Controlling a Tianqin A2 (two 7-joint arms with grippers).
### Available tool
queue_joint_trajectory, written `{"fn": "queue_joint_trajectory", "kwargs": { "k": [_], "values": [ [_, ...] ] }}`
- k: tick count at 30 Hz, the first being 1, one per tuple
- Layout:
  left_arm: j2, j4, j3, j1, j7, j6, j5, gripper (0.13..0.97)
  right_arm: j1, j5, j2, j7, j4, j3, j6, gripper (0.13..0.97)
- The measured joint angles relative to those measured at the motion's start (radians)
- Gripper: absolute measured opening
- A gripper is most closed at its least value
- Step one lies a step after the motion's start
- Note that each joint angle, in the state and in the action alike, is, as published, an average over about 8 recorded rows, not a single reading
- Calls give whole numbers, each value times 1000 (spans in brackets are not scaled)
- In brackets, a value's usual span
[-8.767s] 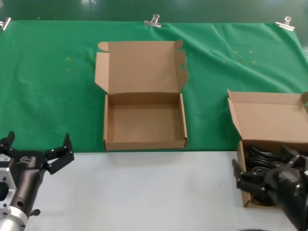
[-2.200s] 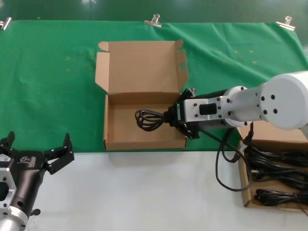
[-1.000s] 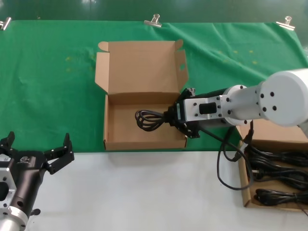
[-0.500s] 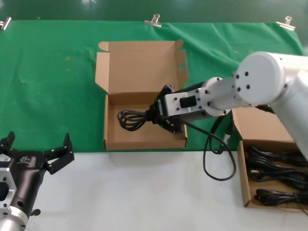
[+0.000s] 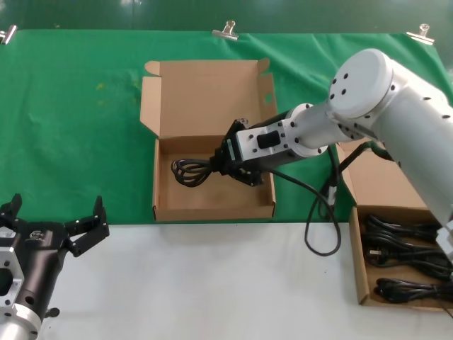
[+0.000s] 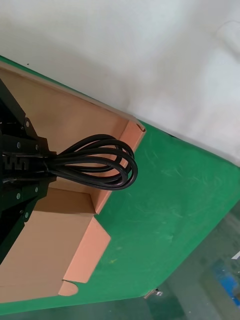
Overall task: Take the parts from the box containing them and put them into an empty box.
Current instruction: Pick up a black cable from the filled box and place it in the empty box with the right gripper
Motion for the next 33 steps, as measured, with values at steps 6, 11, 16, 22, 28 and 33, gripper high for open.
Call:
{"fn": "queue_joint_trajectory", "kwargs": {
  "k": [6, 11, 16, 22, 28, 33],
  "values": [
    [0, 0, 0, 0, 0, 0, 0, 966, 48, 194, -25, -80, -125, -157, 55, 211],
    [0, 0, 0, 0, 0, 0, 0, 966, 67, 333, -31, -110, -169, -284, 86, 211],
    [0, 0, 0, 0, 0, 0, 0, 966, 80, 429, -33, -126, -186, -374, 103, 211],
    [0, 0, 0, 0, 0, 0, 0, 966, 88, 513, -33, -132, -192, -452, 111, 211],
    [0, 0, 0, 0, 0, 0, 0, 966, 91, 564, -33, -135, -191, -501, 116, 232],
    [0, 0, 0, 0, 0, 0, 0, 966, 91, 588, -33, -138, -190, -522, 115, 267]
  ]
}}
